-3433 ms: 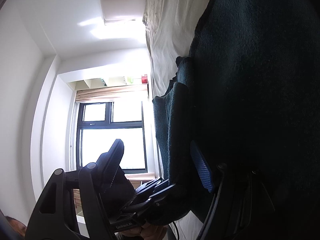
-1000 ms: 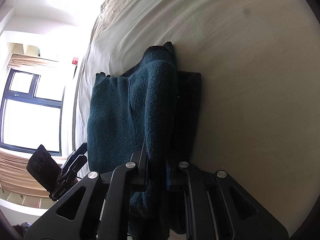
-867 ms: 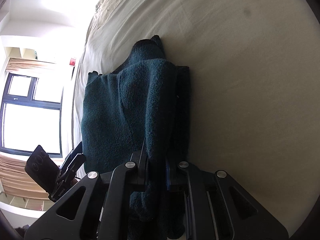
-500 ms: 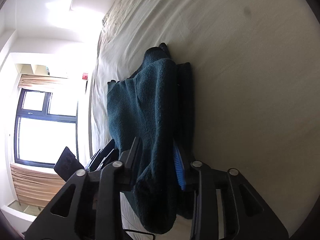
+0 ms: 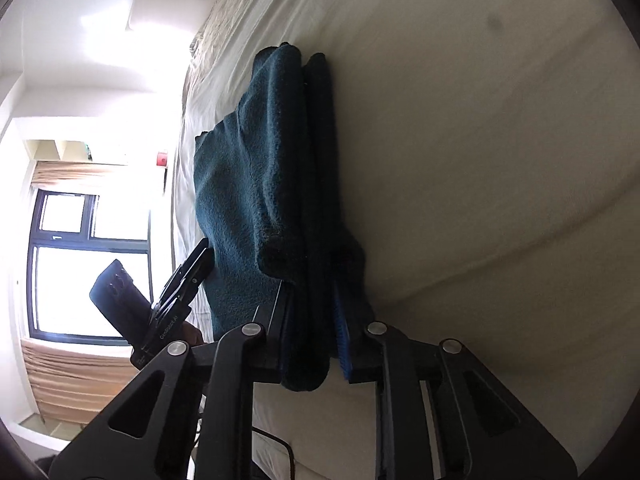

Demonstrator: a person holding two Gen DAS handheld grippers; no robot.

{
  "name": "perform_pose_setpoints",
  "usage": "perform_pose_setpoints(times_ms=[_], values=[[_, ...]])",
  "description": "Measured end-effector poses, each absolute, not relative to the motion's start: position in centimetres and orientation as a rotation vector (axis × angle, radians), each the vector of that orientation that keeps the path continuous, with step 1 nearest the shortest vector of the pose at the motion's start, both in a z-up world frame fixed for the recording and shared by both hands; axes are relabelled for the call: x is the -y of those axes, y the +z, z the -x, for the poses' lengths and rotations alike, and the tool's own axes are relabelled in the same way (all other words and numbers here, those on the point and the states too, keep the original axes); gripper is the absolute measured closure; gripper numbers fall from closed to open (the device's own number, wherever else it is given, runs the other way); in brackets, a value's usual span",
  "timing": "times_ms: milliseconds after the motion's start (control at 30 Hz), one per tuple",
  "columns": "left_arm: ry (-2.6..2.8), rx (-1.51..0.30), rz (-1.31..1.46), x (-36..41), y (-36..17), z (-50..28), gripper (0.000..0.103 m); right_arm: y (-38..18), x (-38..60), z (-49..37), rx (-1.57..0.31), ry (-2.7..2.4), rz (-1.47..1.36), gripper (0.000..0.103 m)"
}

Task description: Fold small clothes

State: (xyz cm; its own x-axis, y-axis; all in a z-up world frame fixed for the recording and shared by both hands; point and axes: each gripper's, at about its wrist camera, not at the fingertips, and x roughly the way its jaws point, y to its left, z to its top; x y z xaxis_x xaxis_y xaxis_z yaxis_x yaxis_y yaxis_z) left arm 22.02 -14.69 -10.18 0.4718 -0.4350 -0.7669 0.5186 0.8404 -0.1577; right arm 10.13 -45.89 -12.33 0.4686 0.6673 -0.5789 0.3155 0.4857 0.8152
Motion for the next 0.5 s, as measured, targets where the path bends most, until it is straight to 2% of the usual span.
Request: perform_pose_setpoints(times_ms=[200,333,500], values=[[-0.593,-0.884,-0.104,14.4,-10.5,-21.4,0.057,-15.1,47.1,-7.9,-0.97,0.375,-1.247,0.092],[-0.565,-0.882,-0.103,13.5,-9.3,-20.7,0.057,-11.1,46.3,-7.0,-0.985,0.259,-1.097,0.086],[-0.551,-0.772,-0.112,13.1,-6.7,-19.4,0.058,-4.8,43.9,-7.0,-0.902,0.233,-0.951,0.086]])
